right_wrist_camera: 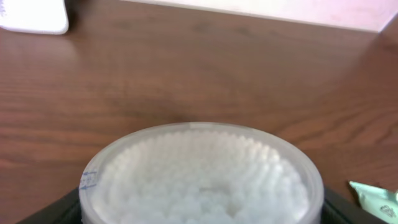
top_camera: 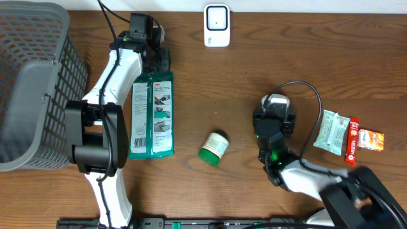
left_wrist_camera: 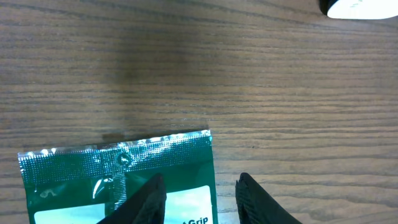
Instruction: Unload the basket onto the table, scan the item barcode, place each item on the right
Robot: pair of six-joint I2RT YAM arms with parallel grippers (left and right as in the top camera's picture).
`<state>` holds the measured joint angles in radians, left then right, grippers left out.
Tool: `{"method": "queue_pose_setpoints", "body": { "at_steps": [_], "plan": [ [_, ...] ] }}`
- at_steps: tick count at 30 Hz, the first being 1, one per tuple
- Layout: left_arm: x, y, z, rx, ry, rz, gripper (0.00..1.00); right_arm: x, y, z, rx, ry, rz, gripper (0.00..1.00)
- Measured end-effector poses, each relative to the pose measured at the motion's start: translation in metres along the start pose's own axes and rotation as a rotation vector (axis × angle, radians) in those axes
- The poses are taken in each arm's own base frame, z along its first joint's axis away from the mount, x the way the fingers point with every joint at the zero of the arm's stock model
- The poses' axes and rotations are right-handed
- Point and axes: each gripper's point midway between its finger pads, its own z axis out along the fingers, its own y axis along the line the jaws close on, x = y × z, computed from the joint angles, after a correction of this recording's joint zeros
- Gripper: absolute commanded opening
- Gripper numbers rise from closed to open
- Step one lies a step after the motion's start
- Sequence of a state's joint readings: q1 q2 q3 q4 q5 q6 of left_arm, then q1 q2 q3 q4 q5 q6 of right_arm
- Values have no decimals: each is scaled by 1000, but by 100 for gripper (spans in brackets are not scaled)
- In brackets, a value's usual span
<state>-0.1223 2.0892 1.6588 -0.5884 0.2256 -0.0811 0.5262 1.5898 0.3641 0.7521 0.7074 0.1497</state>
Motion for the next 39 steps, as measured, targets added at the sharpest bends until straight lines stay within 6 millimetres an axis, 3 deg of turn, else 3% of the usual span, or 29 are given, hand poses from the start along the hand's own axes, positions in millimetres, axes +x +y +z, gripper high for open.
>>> {"method": "queue_pose_setpoints", "body": {
  "at_steps": [8,12,18,22,26,35,39],
  "plan": [
    [-1,0,0,0,-3,0,39,10,6,23,-26,-38,-24,73],
    [-1,0,0,0,-3,0,39,8,10,27,-52,-44,-42,97],
    [-1,0,0,0,-3,0,40,-1,18,26,-83,-88,-77,99],
    [-1,0,0,0,-3,0,40,-6,33,12,-132,-85,-136,99],
    [-1,0,0,0,-2,0,41,-16,36,-3,-158,-76,-168,99],
    [2,0,0,-1,7,-2,49,-67,-1,-51,-153,-92,-159,99],
    [2,0,0,-1,8,-4,60,-64,-16,-72,-204,49,-218,99]
  ]
}}
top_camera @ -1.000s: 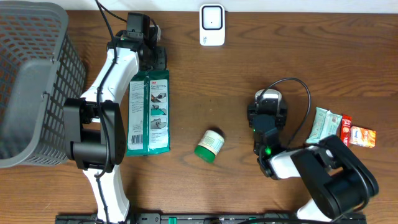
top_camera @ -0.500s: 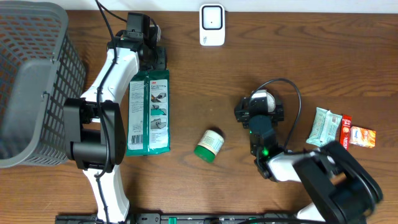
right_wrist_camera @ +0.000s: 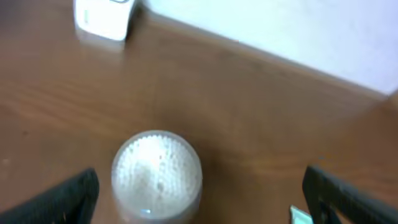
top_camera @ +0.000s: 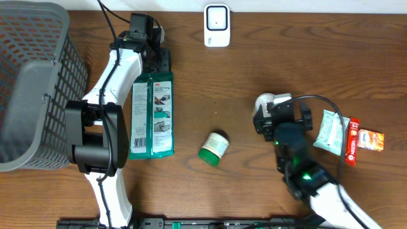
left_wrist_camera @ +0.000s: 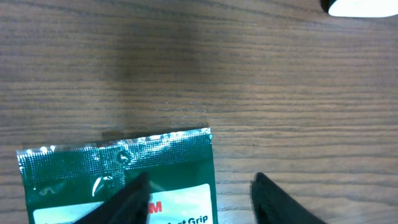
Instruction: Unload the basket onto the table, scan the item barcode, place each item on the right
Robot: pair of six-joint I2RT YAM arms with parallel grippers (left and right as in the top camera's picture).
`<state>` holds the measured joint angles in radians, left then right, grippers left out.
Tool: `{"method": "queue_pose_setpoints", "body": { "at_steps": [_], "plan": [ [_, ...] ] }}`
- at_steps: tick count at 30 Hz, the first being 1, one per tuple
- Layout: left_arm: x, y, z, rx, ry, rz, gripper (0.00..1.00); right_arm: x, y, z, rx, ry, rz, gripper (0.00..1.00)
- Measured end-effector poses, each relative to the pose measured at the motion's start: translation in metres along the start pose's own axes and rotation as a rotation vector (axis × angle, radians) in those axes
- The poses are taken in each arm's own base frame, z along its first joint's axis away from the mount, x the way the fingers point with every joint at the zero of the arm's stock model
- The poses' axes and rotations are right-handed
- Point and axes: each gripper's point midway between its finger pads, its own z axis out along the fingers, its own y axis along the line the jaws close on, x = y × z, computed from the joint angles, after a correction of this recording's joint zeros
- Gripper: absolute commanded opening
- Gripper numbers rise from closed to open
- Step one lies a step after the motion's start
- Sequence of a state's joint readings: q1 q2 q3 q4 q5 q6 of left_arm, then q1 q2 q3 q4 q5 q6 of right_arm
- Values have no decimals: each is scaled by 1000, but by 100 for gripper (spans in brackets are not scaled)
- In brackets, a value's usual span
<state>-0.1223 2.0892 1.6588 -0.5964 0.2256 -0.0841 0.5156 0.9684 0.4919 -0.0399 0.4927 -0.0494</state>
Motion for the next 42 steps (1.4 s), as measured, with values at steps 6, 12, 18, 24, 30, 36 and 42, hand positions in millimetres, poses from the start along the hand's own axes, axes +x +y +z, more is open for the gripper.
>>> {"method": "queue_pose_setpoints", "body": {
  "at_steps": [6,12,18,24,30,36,42],
  "plan": [
    [7,1,0,-4,27,-6,65,-17,-27,-40,-117,260,90,99],
    [8,4,-28,-10,20,-64,56,-75,-38,-78,-235,259,218,99],
    [-15,21,-121,-19,-132,-180,7,-78,-22,-82,-331,280,271,92],
    [4,45,-158,-55,-108,-257,41,-48,-6,-73,-365,460,330,86],
    [20,54,-150,-75,-35,-298,78,9,13,-39,-320,837,323,98],
    [20,54,-150,-76,-34,-306,79,-3,10,1,-272,881,270,99],
    [20,54,-150,-76,-34,-306,80,16,7,31,-273,931,214,99]
  ]
}}
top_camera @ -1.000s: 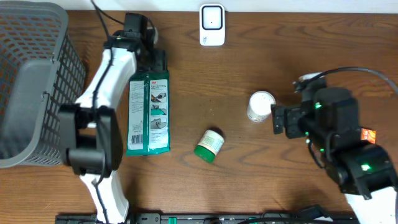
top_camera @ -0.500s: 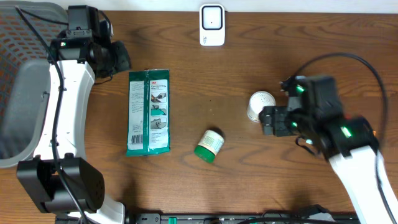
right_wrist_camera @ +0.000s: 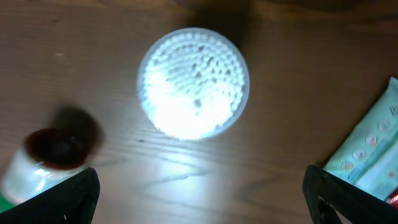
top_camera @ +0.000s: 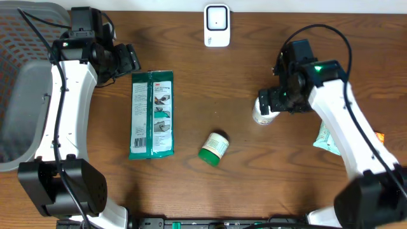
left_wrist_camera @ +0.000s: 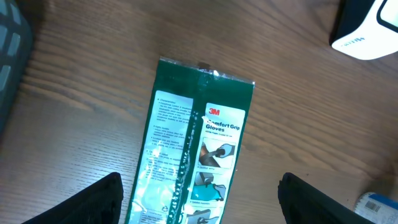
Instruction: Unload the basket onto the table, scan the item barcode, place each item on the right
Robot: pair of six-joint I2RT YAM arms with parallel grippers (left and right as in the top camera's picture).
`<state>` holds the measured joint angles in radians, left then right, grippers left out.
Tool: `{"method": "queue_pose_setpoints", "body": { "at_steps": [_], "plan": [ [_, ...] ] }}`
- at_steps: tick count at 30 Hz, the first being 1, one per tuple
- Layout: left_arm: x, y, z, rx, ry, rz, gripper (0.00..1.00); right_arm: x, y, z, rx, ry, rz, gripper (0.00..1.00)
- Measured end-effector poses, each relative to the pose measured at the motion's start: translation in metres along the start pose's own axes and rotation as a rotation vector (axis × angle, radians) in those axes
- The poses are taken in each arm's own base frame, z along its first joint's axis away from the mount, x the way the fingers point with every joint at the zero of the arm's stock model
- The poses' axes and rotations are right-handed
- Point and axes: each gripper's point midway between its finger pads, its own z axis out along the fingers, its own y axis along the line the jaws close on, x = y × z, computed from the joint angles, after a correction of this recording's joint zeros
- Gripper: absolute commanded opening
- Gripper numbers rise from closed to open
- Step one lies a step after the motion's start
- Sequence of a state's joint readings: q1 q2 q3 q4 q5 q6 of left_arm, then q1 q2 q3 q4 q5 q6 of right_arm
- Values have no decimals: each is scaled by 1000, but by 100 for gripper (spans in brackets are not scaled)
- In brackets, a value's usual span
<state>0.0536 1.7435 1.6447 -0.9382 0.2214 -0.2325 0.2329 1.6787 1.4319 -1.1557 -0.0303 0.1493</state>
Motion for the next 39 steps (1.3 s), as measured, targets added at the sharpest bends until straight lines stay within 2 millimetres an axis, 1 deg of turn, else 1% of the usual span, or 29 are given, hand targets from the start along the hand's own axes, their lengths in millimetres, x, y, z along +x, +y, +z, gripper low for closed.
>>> {"method": "queue_pose_setpoints", "body": {
  "at_steps": [3,6,10,13,15,19,20,26,28,31,37,39],
  "plan": [
    [0,0,0,0,0,0,80,-8,1,20,0,18,-41,99],
    [0,0,0,0,0,0,80,-15,3,35,-7,20,-69,99],
    [0,0,0,0,0,0,80,-15,4,54,-12,57,-87,99],
    [0,0,0,0,0,0,80,-14,4,64,-13,82,-91,99],
    [0,0,0,0,0,0,80,-13,4,69,-13,95,-92,96],
    [0,0,0,0,0,0,80,-13,5,70,-14,98,-97,85],
    [0,0,0,0,0,0,80,-13,5,70,-15,97,-99,84],
    [0,0,0,0,0,0,80,-17,6,67,-18,84,-96,82],
    [0,0,0,0,0,0,80,-17,6,66,-18,82,-96,87],
    [0,0,0,0,0,0,80,-17,6,66,-18,81,-97,88],
    [0,0,0,0,0,0,80,-20,6,66,-19,69,-98,87],
    [0,0,0,0,0,0,80,-21,6,66,-19,65,-99,85]
  ]
}}
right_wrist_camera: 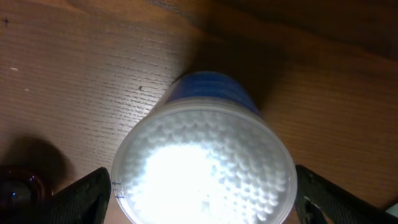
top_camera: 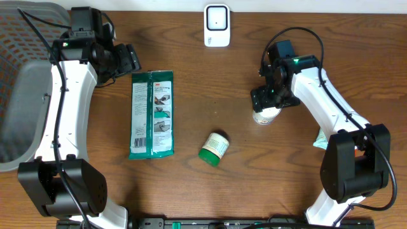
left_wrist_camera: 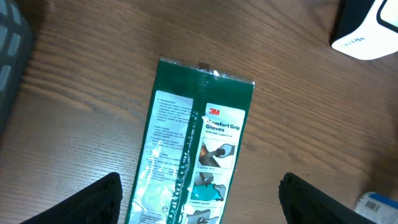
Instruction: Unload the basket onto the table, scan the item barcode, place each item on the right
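A round tub of cotton swabs (top_camera: 264,117) stands upright on the wooden table right of centre. My right gripper (top_camera: 268,107) hangs low over it, open. In the right wrist view the tub (right_wrist_camera: 202,162) fills the gap and my right gripper (right_wrist_camera: 202,199) has a finger close beside each side of the rim; contact cannot be told. The white barcode scanner (top_camera: 217,25) stands at the far edge, apart from the tub. My left gripper (top_camera: 126,60) is open above the top left of a green glove package (top_camera: 151,114).
A green-capped bottle (top_camera: 213,148) lies near the table's middle, left of the tub. A grey mesh basket (top_camera: 32,83) stands at the far left. A pale wipes packet (top_camera: 320,138) peeks out under the right arm. The left wrist view shows the package (left_wrist_camera: 193,155) and scanner (left_wrist_camera: 367,31).
My right gripper has come down over the cotton swab tub, which now sits between its fingers and looks much larger. The left arm, package and bottle have not moved.
At first my right gripper sat close around the tub and my left gripper was low at the glove package's top end. Then the right gripper was back from the standing tub. Later both grippers were raised and wide open. Now the right one straddles the tub.
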Robot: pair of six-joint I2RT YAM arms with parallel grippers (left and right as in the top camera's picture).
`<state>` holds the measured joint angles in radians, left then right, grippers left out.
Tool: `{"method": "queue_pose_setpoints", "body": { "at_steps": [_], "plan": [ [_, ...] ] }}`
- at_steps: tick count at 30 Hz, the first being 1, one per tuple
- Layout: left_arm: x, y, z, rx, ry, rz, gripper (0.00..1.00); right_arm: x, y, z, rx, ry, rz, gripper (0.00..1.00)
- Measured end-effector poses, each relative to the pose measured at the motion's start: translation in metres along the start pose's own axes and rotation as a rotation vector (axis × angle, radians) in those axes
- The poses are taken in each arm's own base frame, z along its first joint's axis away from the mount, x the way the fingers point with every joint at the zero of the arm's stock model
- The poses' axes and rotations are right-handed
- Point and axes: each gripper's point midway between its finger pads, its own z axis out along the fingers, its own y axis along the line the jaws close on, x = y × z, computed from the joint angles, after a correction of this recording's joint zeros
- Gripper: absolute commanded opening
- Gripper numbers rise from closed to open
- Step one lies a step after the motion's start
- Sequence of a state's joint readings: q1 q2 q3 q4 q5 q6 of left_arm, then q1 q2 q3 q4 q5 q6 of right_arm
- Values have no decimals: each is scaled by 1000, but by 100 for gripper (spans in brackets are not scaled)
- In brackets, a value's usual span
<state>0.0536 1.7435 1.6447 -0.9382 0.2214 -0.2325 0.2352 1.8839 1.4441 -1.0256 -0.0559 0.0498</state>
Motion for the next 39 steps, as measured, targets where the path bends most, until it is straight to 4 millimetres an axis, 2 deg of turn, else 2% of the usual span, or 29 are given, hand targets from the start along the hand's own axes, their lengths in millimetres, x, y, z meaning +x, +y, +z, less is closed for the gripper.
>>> {"method": "queue_pose_setpoints", "body": {
  "at_steps": [8,11,16,21,27,31,36,39],
  "plan": [
    [0,0,0,0,0,0,80,8,-1,14,0,11,-2,80],
    [0,0,0,0,0,0,80,8,-1,14,0,10,-2,75],
    [0,0,0,0,0,0,81,8,-1,14,-1,10,-1,58],
    [0,0,0,0,0,0,80,10,0,14,-8,18,-1,61],
    [0,0,0,0,0,0,80,24,12,10,-75,75,5,61],
    [0,0,0,0,0,0,80,26,25,-4,-151,79,8,56],
    [0,0,0,0,0,0,80,23,40,-41,-282,14,-39,55],
    [0,0,0,0,0,0,80,26,40,-58,-362,-10,-76,55]
  ]
}}
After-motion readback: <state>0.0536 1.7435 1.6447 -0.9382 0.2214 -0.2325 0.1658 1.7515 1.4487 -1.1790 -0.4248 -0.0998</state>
